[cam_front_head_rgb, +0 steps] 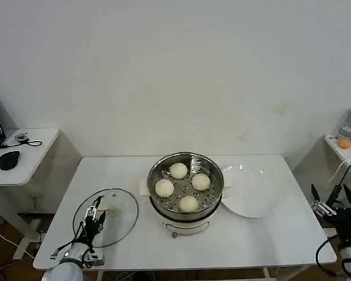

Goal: Take steamed baozi put them in steamer then cover it.

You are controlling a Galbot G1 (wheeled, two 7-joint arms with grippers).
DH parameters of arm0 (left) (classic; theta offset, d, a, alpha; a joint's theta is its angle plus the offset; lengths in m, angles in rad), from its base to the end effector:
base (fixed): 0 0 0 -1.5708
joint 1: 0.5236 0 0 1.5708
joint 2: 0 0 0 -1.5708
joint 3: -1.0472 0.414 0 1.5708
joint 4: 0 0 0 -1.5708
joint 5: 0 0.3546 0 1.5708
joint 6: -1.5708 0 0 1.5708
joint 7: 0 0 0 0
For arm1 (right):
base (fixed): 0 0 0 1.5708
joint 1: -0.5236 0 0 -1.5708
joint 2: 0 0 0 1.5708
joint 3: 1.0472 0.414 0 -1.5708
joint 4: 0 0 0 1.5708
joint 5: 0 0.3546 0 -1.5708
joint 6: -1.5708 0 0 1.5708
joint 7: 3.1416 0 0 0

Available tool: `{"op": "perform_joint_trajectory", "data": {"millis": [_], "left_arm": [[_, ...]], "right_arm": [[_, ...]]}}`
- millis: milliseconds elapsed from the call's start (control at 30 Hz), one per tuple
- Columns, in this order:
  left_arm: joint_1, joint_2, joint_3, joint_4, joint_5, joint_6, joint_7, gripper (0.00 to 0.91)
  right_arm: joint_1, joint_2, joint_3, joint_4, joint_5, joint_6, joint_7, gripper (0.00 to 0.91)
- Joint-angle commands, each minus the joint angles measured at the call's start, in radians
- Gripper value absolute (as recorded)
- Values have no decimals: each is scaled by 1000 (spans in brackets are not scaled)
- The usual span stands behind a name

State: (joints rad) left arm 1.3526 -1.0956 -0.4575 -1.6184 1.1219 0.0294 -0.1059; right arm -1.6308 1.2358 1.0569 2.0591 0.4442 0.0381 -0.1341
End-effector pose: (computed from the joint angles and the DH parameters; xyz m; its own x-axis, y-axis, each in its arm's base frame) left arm 0.2277 0.1609 -0.4533 -0.9813 0.0534 0.1852 0.1844 -0.0186 0.9827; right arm 0.1250 -0.2318 -0.3001 -0.9861 0.1350 -0.0972 0.1457 0.9828 -0.1137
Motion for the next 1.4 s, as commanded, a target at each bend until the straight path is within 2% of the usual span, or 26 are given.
{"op": "perform_joint_trajectory", "data": {"millis": [33, 267, 300, 333, 367, 400, 967, 1167, 1233, 1400], "left_arm": [[-100, 2, 32, 85, 24, 0, 7, 907], [-152, -3, 45, 143, 22, 2, 6, 907], [-155, -3, 44, 144, 22, 1, 5, 877], [-157, -2, 44, 149, 20, 0, 5, 534], [-157, -2, 44, 149, 21, 0, 5, 353], [-157, -3, 43, 152, 23, 0, 5, 0], [-125, -15, 1, 120, 32, -26, -31, 0], [-91, -22, -41, 37, 55, -27, -94, 0], [-73, -22, -52, -7, 59, -13, -114, 0], [-27, -20, -81, -173, 47, 118, -150, 0]], "right_arm": [[-22, 13, 13, 1, -3, 6, 0, 907], [-27, 21, 7, -2, -7, 7, -1, 907], [-27, 22, 7, -3, -10, 9, -1, 907], [-27, 23, 6, -4, -11, 10, -1, 907], [-27, 25, 5, -5, -11, 10, 0, 907], [-27, 26, 3, -6, -11, 10, 0, 907], [-25, 38, -10, 2, -20, 17, 3, 907], [-28, 39, -12, 15, -20, 16, 4, 907], [-29, 40, -14, 16, -20, 16, 4, 907], [-30, 39, -32, 14, -31, 18, 1, 907]]}}
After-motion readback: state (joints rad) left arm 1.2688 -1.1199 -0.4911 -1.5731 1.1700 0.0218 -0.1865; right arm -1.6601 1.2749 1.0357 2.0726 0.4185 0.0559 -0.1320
